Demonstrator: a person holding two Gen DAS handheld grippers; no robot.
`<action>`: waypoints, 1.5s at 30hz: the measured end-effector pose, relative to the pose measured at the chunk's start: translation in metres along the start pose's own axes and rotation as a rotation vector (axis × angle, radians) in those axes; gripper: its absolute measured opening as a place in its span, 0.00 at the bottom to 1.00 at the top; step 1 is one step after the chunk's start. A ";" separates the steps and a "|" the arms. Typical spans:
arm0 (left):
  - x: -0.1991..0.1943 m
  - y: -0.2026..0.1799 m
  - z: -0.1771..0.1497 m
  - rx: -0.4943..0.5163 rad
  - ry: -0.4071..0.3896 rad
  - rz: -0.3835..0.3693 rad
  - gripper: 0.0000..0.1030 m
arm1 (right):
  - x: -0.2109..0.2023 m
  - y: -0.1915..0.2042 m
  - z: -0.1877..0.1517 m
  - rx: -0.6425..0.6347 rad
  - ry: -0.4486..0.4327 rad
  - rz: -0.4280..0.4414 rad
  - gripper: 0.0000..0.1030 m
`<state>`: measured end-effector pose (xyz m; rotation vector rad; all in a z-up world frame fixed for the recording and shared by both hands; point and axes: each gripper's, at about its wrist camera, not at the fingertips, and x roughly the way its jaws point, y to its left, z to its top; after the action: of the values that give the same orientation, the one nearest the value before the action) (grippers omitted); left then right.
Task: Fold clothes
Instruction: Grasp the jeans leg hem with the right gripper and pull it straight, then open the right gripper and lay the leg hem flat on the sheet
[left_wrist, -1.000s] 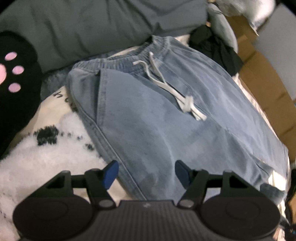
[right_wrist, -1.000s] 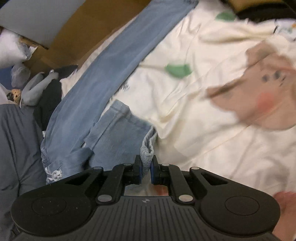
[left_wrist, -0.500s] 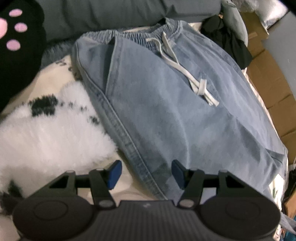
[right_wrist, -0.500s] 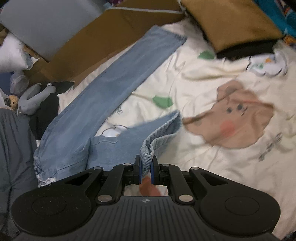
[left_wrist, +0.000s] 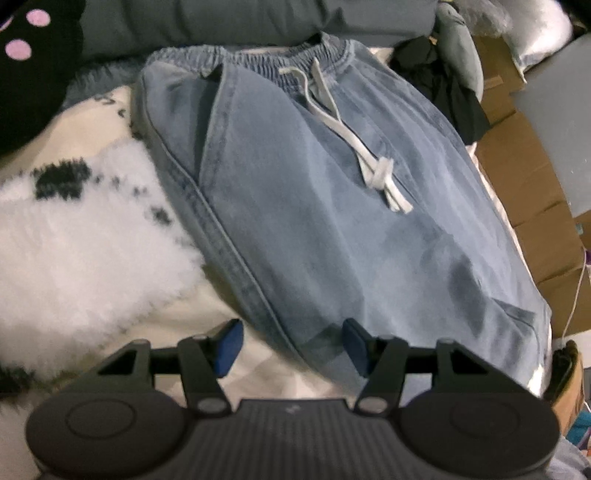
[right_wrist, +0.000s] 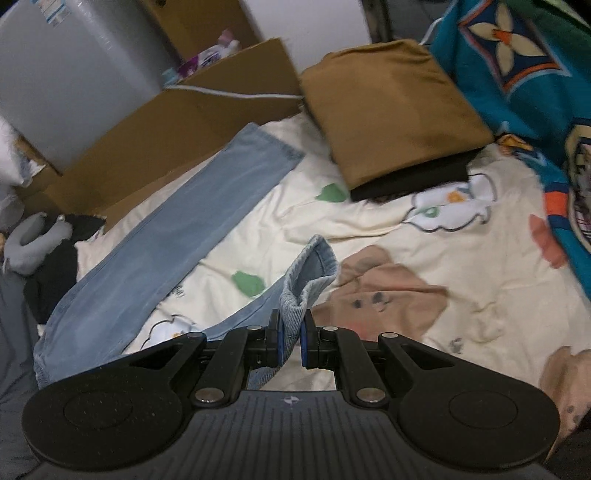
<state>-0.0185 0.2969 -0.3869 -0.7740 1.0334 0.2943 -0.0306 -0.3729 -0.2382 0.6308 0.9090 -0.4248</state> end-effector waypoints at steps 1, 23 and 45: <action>0.001 -0.001 -0.001 0.004 0.007 0.000 0.60 | -0.004 -0.004 0.000 0.003 -0.001 -0.006 0.07; -0.012 -0.003 0.012 -0.059 -0.013 0.043 0.19 | -0.039 -0.032 -0.015 -0.072 0.099 -0.157 0.07; -0.030 -0.024 0.014 0.120 0.015 0.176 0.41 | 0.037 -0.092 -0.038 0.021 0.214 -0.250 0.40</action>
<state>-0.0111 0.2938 -0.3470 -0.5790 1.1256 0.3735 -0.0871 -0.4191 -0.3159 0.5911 1.1955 -0.5986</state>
